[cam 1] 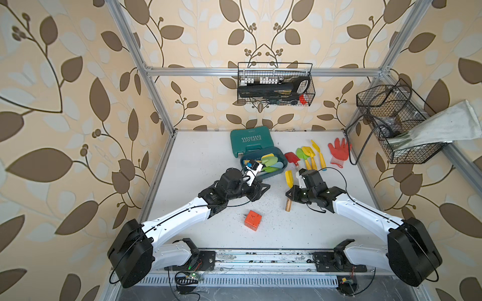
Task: Take the shovel out of the storage box
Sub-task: Place the shovel at the center of the board.
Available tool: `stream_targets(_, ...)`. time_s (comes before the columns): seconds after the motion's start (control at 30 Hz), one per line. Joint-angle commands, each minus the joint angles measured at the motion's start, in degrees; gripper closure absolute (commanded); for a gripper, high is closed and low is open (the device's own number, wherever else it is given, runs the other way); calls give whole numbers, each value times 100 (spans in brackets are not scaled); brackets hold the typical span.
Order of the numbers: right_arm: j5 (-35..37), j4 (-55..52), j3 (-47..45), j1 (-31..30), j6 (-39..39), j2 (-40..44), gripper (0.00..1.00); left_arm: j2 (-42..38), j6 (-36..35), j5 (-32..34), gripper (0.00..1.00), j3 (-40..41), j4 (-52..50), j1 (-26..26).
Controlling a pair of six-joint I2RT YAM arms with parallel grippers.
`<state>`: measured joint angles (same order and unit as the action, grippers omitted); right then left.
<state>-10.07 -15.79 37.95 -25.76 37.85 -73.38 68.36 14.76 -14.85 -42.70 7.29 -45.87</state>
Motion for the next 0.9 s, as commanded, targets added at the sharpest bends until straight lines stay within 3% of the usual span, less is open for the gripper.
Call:
stream_targets(0.0, -284, -14, 213, 127, -363, -245, 86, 46, -165, 119, 47, -272, -12, -63)
stream_targets(0.47, -792, 10, 318, 795, -757, -941, 76, 259, -81, 213, 48, -321, -106, -62)
stream_targets(0.77, -927, 25, 344, 987, -919, -1256, 76, 327, -67, 216, 48, -332, -105, -63)
stream_targets(0.87, -919, 7, 344, 1022, -933, -1289, 70, 326, -65, 213, 48, -336, -105, -63)
